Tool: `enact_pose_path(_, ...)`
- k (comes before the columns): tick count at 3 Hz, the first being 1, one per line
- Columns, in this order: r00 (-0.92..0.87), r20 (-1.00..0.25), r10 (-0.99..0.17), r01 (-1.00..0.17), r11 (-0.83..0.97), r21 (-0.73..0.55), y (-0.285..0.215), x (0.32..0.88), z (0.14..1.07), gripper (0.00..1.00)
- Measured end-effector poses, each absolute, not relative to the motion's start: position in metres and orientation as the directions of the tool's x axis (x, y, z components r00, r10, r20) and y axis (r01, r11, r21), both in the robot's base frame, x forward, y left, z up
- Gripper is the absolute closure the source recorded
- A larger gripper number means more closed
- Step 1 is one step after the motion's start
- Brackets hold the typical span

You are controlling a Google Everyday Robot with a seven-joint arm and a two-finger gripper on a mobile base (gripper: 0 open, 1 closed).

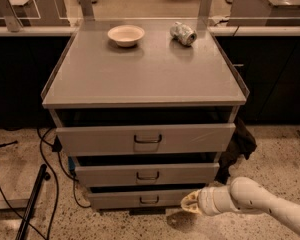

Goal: Close middle drawer

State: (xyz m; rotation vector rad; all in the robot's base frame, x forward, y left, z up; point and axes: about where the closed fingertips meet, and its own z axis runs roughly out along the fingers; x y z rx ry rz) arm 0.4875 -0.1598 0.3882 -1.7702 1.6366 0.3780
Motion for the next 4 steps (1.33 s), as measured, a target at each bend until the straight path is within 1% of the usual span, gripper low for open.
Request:
enact_pose_path(1, 0.164, -0.631, -0.758, -0.958, 0.029, -0.285, -0.1597, 0.4875, 0.3882, 0.29)
enact_pose_path(2, 0.164, -0.631, -0.758, -0.958, 0.029, -0.285, -0.1597, 0.4875, 0.3881, 0.06)
enact_pose_path(3, 0.164, -0.631, -0.758, -0.958, 0.029, -0.285, -0.1596, 0.4874, 0.3881, 0.0)
enact_pose_path(4, 0.164, -0.631, -0.758, -0.958, 0.029, -0.285, -0.1596, 0.4874, 0.3881, 0.0)
